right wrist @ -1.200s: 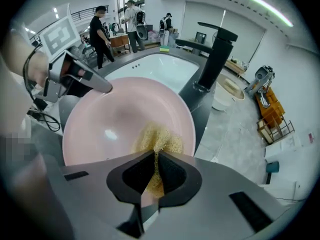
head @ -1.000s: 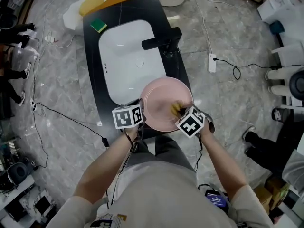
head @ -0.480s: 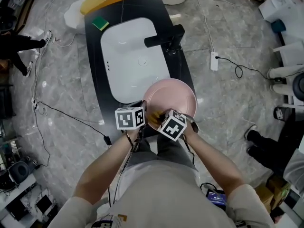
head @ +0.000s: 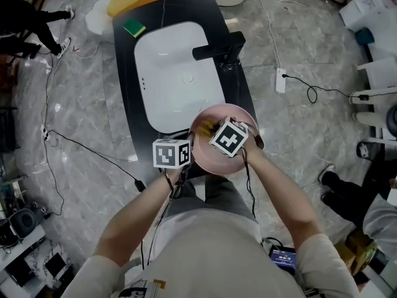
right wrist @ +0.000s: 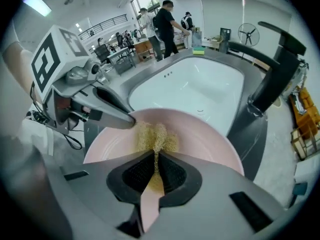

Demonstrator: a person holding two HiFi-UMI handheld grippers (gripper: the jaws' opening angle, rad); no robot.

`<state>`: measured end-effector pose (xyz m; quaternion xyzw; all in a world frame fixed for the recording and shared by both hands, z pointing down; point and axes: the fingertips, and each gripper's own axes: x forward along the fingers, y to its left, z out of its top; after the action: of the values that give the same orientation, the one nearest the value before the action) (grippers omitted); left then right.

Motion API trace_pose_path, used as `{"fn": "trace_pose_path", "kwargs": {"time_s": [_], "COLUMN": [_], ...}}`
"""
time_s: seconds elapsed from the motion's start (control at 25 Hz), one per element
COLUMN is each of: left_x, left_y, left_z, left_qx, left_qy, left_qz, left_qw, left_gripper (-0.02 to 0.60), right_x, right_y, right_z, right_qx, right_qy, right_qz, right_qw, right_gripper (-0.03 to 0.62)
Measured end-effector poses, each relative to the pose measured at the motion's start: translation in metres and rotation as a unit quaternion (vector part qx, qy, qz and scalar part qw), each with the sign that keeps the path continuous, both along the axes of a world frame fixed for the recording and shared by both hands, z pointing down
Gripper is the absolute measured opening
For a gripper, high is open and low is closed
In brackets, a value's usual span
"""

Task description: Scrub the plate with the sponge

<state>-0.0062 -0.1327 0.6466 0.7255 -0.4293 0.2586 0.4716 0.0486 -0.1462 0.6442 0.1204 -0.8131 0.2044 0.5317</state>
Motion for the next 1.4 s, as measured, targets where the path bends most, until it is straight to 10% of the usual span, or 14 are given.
{"fn": "trace_pose_path", "kwargs": {"time_s": [0.28, 0.6, 1.08, 1.4], "left_x": [0.000, -0.002, -0.005, -0.008], "left_y": [-0.001, -0.004, -0.002, 0.005], "left_z": [0.001, 0.001, 0.000, 0.000], "left_qx": [-0.005, -0.006, -0.012, -0.010], "left_qy": [0.001, -0.005, 0.004, 0.001], "left_qz": [-0.005, -0.023, -0.041, -0.009], "left_qw": [1.0000, 0.9997, 0.9991, 0.9999], "left_gripper": [0.028, 0.028, 0.029, 0.028], "right_x": [0.063, 0.107, 0.026, -0.017], "right_y": [-0.026, 0.045, 0.122, 0.096], "right_z": [-0.001, 0.000, 0.001, 0.003], "right_qx": [0.033, -0.026, -0.098, -0.067], "right_qy": [0.045, 0.107, 0.009, -0.017], "right_qz": [0.051, -0.025, -0.064, -0.077], "right_qw": [0.997, 0.994, 0.993, 0.995], "right_gripper": [0.046, 0.044, 0.044, 0.046]}}
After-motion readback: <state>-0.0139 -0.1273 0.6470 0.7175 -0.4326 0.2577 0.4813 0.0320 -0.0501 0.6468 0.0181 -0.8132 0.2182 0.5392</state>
